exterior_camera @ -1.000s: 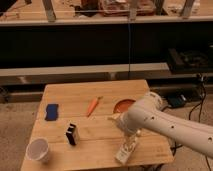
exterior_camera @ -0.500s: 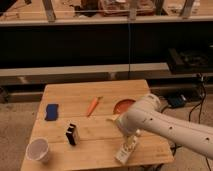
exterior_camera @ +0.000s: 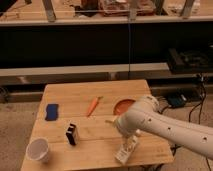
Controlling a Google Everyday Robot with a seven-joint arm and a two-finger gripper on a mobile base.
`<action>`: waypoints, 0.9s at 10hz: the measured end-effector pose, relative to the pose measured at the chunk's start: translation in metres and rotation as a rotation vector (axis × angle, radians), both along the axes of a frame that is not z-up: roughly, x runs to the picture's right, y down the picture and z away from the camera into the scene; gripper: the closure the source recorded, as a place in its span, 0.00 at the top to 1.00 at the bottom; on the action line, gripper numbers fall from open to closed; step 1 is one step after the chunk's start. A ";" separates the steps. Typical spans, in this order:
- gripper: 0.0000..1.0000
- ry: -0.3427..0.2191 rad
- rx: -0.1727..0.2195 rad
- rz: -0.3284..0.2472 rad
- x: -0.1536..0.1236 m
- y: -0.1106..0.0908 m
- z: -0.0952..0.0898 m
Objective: Knock the eraser over
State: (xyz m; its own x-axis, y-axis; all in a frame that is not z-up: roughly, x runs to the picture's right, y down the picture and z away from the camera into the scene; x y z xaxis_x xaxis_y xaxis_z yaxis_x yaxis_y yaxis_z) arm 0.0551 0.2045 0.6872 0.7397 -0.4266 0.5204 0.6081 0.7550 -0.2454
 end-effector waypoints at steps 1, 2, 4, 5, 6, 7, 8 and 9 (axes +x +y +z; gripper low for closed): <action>0.80 -0.004 -0.001 -0.005 -0.002 0.001 0.001; 0.80 -0.009 -0.002 -0.012 -0.005 0.002 0.003; 0.80 -0.012 -0.006 -0.016 -0.006 0.004 0.004; 0.80 -0.014 -0.008 -0.018 -0.007 0.005 0.005; 0.80 -0.016 -0.010 -0.021 -0.007 0.005 0.005; 0.80 -0.019 -0.013 -0.024 -0.008 0.006 0.006; 0.80 -0.026 -0.014 -0.028 -0.011 0.007 0.007; 0.80 -0.031 -0.015 -0.033 -0.013 0.008 0.008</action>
State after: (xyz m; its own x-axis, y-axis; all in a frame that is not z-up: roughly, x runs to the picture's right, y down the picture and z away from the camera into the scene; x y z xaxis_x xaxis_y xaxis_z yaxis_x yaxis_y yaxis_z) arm 0.0417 0.2122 0.6950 0.7085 -0.4428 0.5496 0.6405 0.7305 -0.2371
